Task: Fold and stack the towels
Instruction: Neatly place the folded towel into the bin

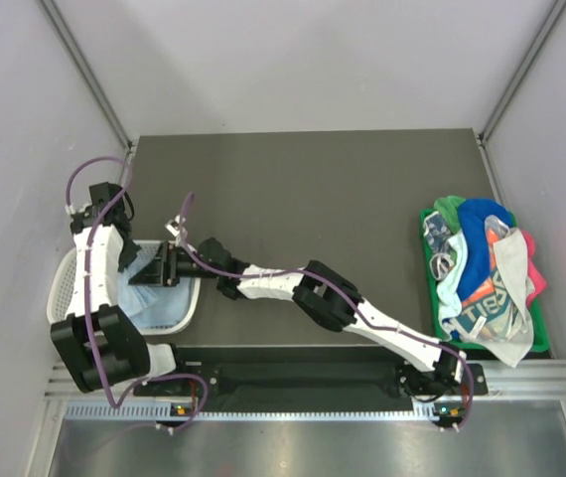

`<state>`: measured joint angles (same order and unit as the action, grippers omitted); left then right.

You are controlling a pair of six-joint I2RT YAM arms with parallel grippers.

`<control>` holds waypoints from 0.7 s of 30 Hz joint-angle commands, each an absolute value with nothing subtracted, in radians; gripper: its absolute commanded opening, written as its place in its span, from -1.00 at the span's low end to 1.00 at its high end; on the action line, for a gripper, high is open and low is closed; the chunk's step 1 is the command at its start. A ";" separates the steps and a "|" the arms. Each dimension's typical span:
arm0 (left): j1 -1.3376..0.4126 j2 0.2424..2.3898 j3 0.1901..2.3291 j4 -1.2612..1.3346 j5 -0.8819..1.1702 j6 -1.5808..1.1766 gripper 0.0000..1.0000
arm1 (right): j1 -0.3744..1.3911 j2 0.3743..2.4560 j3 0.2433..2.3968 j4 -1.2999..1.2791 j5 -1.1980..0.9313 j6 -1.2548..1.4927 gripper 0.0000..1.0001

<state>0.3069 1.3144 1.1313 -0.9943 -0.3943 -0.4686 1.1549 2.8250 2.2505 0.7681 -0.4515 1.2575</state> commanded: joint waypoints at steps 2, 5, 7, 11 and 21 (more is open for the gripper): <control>0.311 1.333 1.183 -0.969 -0.463 -0.442 -1.00 | 1.144 2.734 2.198 0.834 -0.475 1.217 0.45; 0.313 1.339 1.189 -0.962 -0.498 -0.434 -1.00 | 1.138 2.683 2.135 0.839 -0.486 1.181 0.50; 0.311 1.341 1.192 -0.963 -0.518 -0.430 -1.00 | 1.134 2.645 2.085 0.845 -0.486 1.169 0.53; 0.310 1.374 1.212 -0.968 -0.564 -0.442 -1.00 | 1.117 2.599 2.013 0.891 -0.488 1.164 0.52; 0.311 1.471 1.239 -0.974 -0.672 -0.462 -0.99 | 1.094 2.479 1.878 0.838 -0.488 1.078 0.52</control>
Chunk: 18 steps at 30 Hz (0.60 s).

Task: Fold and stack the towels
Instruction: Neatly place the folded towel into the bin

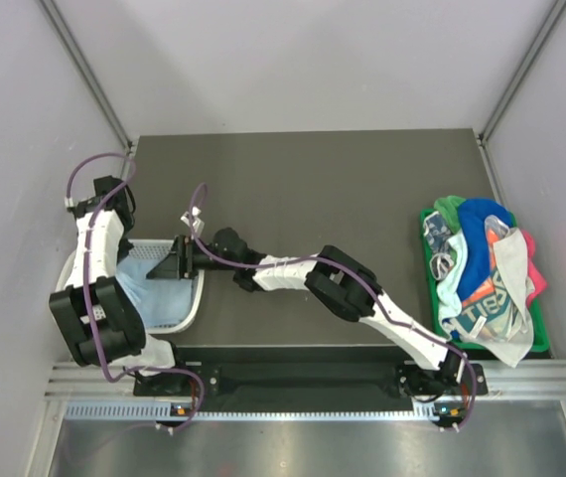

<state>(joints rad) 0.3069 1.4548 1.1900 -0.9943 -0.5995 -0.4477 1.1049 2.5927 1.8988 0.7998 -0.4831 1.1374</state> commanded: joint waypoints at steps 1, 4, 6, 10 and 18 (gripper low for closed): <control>0.310 1.479 1.255 -0.977 -0.676 -0.465 -0.99 | 1.094 2.476 1.872 0.839 -0.488 1.068 0.52; 0.311 1.509 1.264 -0.982 -0.707 -0.472 -0.88 | 1.088 2.477 1.881 0.839 -0.500 1.068 0.51; 0.313 1.531 1.266 -0.980 -0.735 -0.472 -0.85 | 1.085 2.473 1.882 0.841 -0.506 1.068 0.50; 0.311 1.580 1.273 -0.988 -0.753 -0.489 -0.80 | 1.078 2.450 1.855 0.862 -0.508 1.068 0.50; 0.311 1.669 1.302 -1.008 -0.853 -0.518 -0.52 | 1.069 2.392 1.806 0.877 -0.522 1.054 0.49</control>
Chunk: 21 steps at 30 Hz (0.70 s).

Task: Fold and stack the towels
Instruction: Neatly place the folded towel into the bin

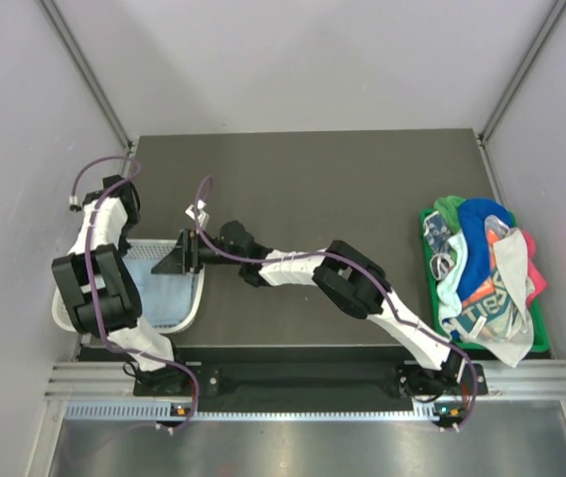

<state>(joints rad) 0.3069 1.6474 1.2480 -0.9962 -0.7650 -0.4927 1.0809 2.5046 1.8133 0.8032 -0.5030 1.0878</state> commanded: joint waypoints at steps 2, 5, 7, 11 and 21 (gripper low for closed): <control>0.313 1.690 1.313 -1.012 -0.856 -0.517 -0.43 | 1.065 2.381 1.783 0.885 -0.522 1.049 0.50; 0.313 1.729 1.347 -1.038 -0.873 -0.529 -0.41 | 1.060 2.358 1.741 0.905 -0.525 1.049 0.49; 0.313 1.749 1.370 -1.045 -0.887 -0.534 -0.37 | 1.052 2.338 1.717 0.920 -0.522 1.048 0.49; 0.311 1.792 1.379 -1.048 -0.900 -0.532 -0.14 | 1.042 2.316 1.675 0.937 -0.531 1.049 0.48; 0.313 1.847 1.404 -1.063 -0.930 -0.555 0.09 | 1.029 2.258 1.614 0.907 -0.534 1.006 0.47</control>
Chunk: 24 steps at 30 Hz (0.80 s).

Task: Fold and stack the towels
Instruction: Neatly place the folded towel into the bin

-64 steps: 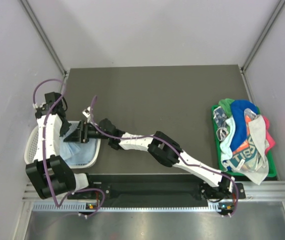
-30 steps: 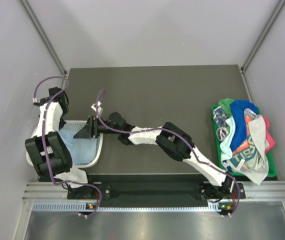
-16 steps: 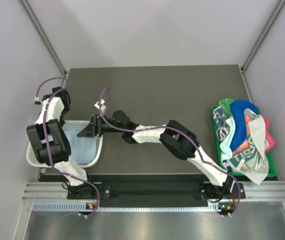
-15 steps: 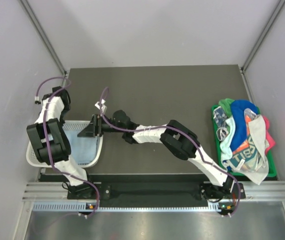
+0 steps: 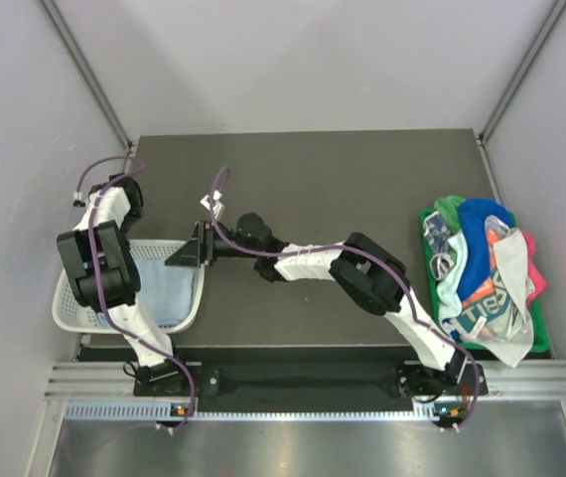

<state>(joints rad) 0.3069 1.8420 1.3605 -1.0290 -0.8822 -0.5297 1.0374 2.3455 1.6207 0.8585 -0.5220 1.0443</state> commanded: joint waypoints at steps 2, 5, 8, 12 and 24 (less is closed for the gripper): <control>0.311 1.850 1.408 -1.078 -0.933 -0.574 0.09 | 1.028 2.250 1.602 0.910 -0.532 1.005 0.46; 0.313 1.856 1.413 -1.114 -0.963 -0.610 0.09 | 1.026 2.238 1.589 0.902 -0.532 0.996 0.46; 0.313 1.859 1.417 -1.149 -0.991 -0.646 0.09 | 1.025 2.229 1.586 0.885 -0.528 0.979 0.46; 0.311 1.868 1.428 -1.207 -1.031 -0.686 0.06 | 1.028 2.224 1.588 0.871 -0.531 0.980 0.46; 0.313 1.948 1.384 -1.414 -1.161 -0.954 0.15 | 1.020 2.192 1.543 0.880 -0.528 0.985 0.45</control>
<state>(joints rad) 0.3069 1.9316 1.3968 -1.2823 -1.0939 -0.8413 1.0348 2.2833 1.5558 0.8371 -0.5220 1.0126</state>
